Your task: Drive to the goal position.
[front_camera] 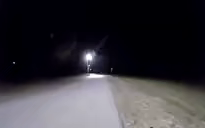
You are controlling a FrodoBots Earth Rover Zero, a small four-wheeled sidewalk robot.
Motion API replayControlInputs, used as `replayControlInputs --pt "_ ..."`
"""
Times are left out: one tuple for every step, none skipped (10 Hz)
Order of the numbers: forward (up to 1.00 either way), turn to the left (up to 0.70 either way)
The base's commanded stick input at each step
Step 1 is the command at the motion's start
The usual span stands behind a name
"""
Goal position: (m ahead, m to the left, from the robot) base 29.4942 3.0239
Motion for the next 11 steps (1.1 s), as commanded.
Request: replayControlInputs --pt "0.00 0.00" --pt "0.00 0.00" --pt "0.00 0.00" --pt "0.00 0.00" --pt "0.58 0.00" --pt "1.00 0.00" --pt "1.00 0.00" --pt "1.00 0.00" --pt "1.00 0.00" --pt "1.00 0.00" --pt "1.00 0.00"
